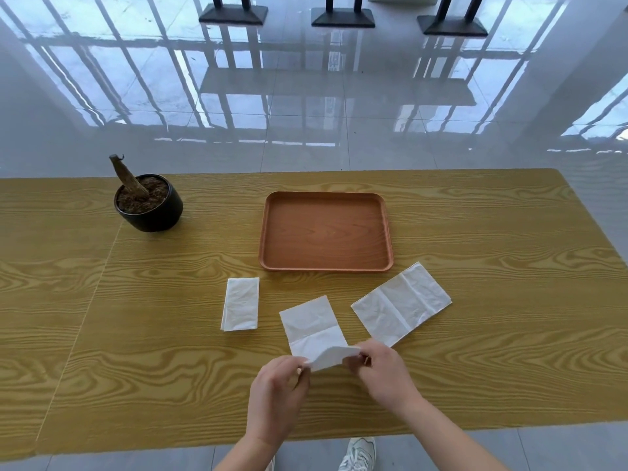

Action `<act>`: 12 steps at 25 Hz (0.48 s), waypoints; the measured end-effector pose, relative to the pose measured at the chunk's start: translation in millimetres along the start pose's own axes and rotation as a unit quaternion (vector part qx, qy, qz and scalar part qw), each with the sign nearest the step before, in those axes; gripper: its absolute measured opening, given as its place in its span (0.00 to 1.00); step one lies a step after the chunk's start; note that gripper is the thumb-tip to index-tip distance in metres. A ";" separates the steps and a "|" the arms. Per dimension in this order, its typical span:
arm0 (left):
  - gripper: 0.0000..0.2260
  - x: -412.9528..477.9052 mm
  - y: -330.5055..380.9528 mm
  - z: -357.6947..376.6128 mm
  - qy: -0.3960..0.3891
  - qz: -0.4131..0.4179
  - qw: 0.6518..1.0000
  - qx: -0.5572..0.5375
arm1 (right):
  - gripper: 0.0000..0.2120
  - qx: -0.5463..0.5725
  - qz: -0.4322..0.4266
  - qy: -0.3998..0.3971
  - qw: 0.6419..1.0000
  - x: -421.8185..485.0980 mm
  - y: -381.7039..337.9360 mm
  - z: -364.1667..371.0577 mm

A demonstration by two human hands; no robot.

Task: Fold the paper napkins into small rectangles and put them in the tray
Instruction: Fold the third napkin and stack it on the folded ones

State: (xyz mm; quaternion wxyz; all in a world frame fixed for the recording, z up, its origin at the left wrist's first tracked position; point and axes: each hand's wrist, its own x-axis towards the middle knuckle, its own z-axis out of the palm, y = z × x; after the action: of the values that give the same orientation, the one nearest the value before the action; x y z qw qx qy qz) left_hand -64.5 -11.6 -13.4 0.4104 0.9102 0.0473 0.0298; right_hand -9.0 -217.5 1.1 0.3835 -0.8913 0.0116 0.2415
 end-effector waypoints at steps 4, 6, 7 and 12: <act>0.11 -2.9 -4.2 -2.9 0.004 -0.057 0.997 -0.055 | 0.10 -0.011 -0.012 0.007 1.000 -8.2 -2.6 8.6; 0.11 -4.8 -5.3 -2.3 -0.006 -0.081 0.995 -0.058 | 0.11 -0.012 -0.010 0.009 1.000 -9.0 -3.1 8.8; 0.11 -5.3 -5.7 -1.5 -0.008 -0.100 0.993 -0.059 | 0.12 -0.008 -0.006 0.013 1.000 -7.6 -3.7 8.3; 0.05 -3.4 -5.5 1.6 0.011 -0.230 0.968 -0.097 | 0.13 -0.011 0.020 0.023 0.999 7.5 -10.2 8.6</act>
State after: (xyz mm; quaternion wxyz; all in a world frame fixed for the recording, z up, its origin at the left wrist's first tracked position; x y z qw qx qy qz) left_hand -68.0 -9.6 -18.6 0.4921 0.8303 0.2565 -0.0507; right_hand -3.9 -203.1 -0.3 0.3682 -0.9005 0.0351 0.2288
